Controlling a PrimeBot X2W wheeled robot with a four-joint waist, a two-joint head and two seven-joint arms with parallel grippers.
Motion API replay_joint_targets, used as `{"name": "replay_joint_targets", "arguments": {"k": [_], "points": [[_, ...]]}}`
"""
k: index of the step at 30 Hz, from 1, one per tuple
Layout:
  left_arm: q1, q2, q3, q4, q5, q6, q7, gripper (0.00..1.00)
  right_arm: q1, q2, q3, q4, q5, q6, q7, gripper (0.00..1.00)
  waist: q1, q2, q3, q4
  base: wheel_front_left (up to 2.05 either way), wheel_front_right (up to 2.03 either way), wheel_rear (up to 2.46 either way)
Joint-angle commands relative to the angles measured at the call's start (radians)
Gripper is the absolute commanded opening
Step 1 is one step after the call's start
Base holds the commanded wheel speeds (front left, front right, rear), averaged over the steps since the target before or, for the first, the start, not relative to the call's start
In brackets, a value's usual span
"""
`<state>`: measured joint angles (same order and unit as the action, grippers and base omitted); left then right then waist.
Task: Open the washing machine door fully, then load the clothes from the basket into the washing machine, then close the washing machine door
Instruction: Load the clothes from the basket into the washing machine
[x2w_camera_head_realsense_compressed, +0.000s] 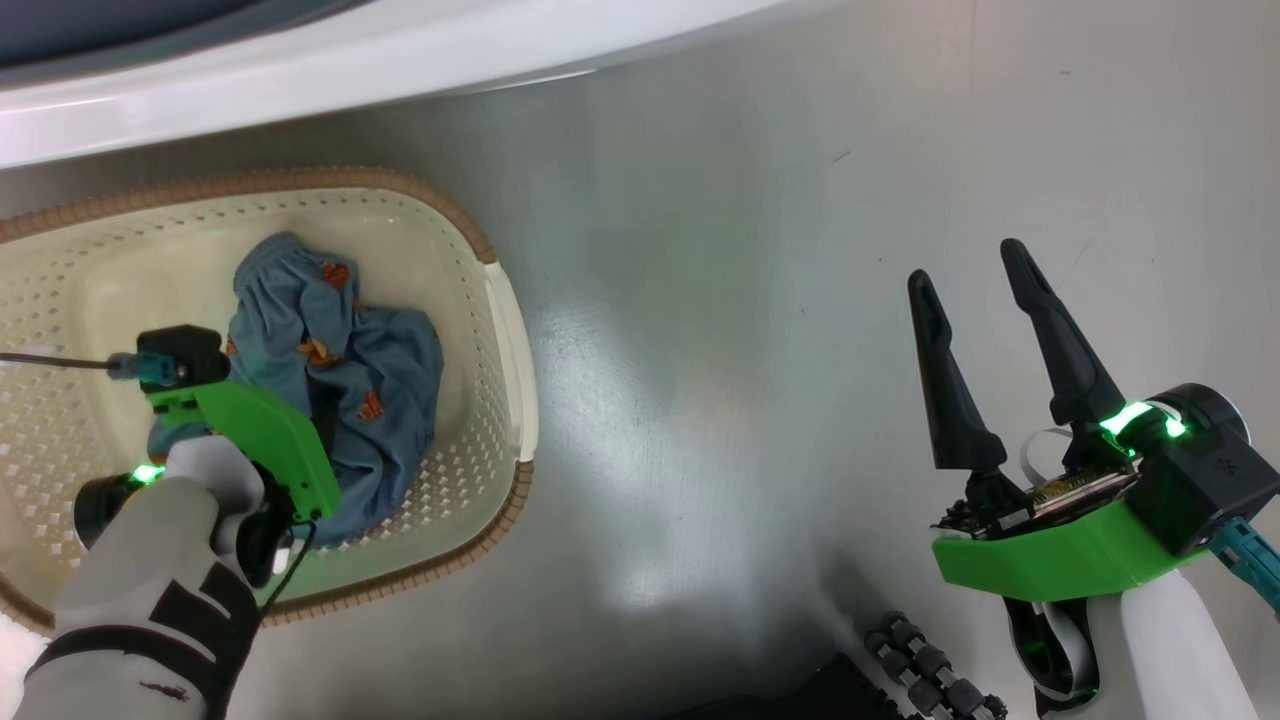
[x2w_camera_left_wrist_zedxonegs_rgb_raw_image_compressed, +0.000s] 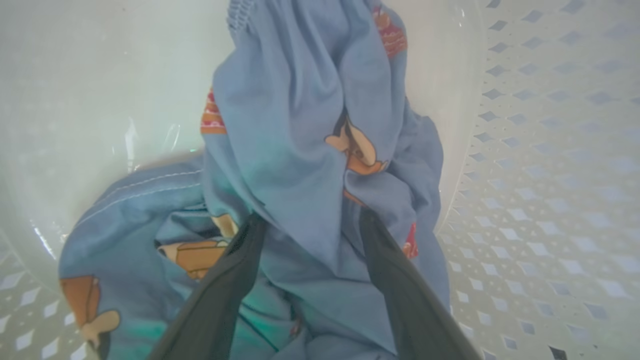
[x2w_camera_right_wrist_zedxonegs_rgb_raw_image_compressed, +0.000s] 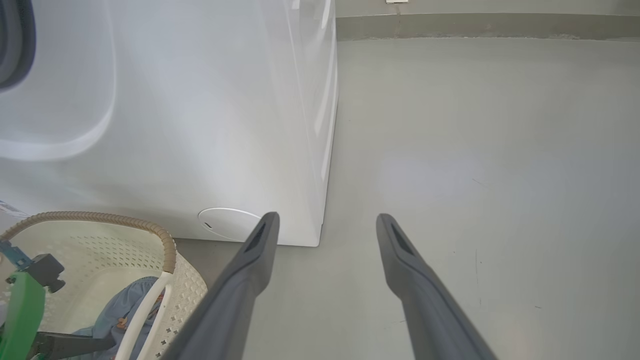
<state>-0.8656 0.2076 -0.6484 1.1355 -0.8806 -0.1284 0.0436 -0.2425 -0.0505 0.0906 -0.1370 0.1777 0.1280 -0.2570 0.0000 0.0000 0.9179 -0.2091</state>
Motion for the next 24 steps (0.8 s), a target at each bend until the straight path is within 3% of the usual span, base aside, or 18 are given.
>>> {"name": "replay_joint_targets", "arguments": {"k": [1,3,7,8,9,19,20,21,24], "points": [[0.011,0.03,0.005,0.002,-0.009,-0.002,-0.011,0.94,0.023,0.0,0.018,-0.02,0.003,0.003,-0.005,1.0,0.0,0.0,0.001,0.0,0.0,0.0,0.0],[0.01,0.029,-0.006,0.002,-0.016,-0.002,-0.014,0.85,0.023,0.0,0.017,-0.021,0.003,0.003,-0.005,1.0,0.0,0.0,0.002,0.001,0.0,0.0,0.0],[0.009,0.028,-0.027,0.001,-0.031,-0.002,-0.024,0.56,0.022,0.0,0.016,-0.022,0.003,0.003,-0.005,1.0,0.0,0.0,0.003,0.002,0.0,0.0,0.0],[0.009,0.028,-0.027,0.001,-0.031,-0.002,-0.024,0.56,0.022,0.0,0.016,-0.022,0.003,0.003,-0.005,1.0,0.0,0.0,0.003,0.002,0.0,0.0,0.0],[0.009,0.028,-0.032,0.001,-0.035,-0.002,-0.027,0.48,0.022,0.0,0.015,-0.022,0.002,0.003,-0.005,1.0,0.0,0.0,0.003,0.002,0.0,0.0,0.0],[0.003,0.03,-0.075,0.001,-0.076,-0.002,-0.051,0.32,0.016,0.0,0.012,-0.021,-0.002,0.003,-0.005,1.0,0.0,0.0,0.004,0.002,0.0,0.0,0.0],[0.002,0.03,-0.08,0.0,-0.08,-0.002,-0.054,0.27,0.016,0.0,0.011,-0.02,-0.002,0.003,-0.005,1.0,0.0,0.0,0.003,0.002,0.0,0.0,0.0],[0.001,0.029,-0.085,-0.002,-0.084,-0.002,-0.057,0.11,0.016,0.0,0.011,-0.02,-0.002,0.003,-0.005,1.0,0.0,0.0,0.003,0.003,0.0,0.0,0.0],[0.0,0.03,-0.098,-0.005,-0.096,-0.002,-0.065,0.0,0.016,0.0,0.01,-0.019,-0.001,0.003,-0.005,1.0,0.0,0.0,0.003,0.004,0.0,0.0,0.0]]}}
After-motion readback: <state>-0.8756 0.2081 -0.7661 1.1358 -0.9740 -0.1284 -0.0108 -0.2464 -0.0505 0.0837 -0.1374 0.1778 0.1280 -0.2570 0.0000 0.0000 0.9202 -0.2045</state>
